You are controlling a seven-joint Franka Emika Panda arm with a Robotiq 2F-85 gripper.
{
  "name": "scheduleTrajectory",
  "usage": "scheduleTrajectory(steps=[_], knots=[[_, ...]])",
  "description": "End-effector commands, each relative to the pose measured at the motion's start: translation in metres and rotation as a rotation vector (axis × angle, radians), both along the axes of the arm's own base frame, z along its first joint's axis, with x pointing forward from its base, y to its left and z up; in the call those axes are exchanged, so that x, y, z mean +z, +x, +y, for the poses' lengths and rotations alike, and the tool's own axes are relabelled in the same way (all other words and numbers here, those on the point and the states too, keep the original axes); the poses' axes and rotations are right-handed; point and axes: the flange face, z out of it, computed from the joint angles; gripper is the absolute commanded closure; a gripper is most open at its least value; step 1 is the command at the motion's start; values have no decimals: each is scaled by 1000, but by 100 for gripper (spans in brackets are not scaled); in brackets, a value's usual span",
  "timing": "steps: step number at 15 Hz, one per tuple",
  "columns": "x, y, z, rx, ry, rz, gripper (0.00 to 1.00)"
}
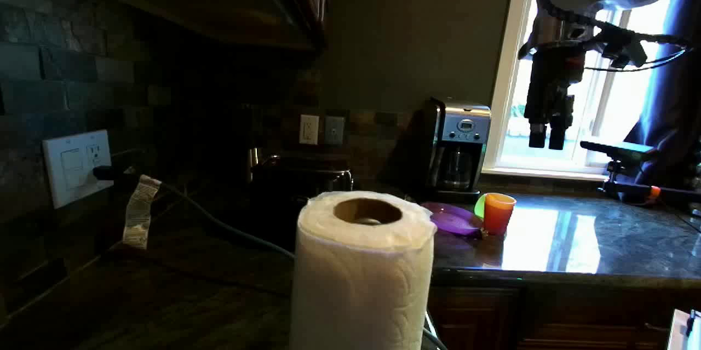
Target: Move the toaster slightly to the right
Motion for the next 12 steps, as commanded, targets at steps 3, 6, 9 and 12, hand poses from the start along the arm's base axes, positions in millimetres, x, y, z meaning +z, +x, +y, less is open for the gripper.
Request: scheduleTrajectory(steps=[3, 6, 9, 12], knots=[[0, 0, 0, 0, 0, 1, 0], [0, 0, 0, 0, 0, 1, 0], [0, 0, 0, 0, 0, 1, 0], [-2, 3, -2, -11, -17, -6, 0]])
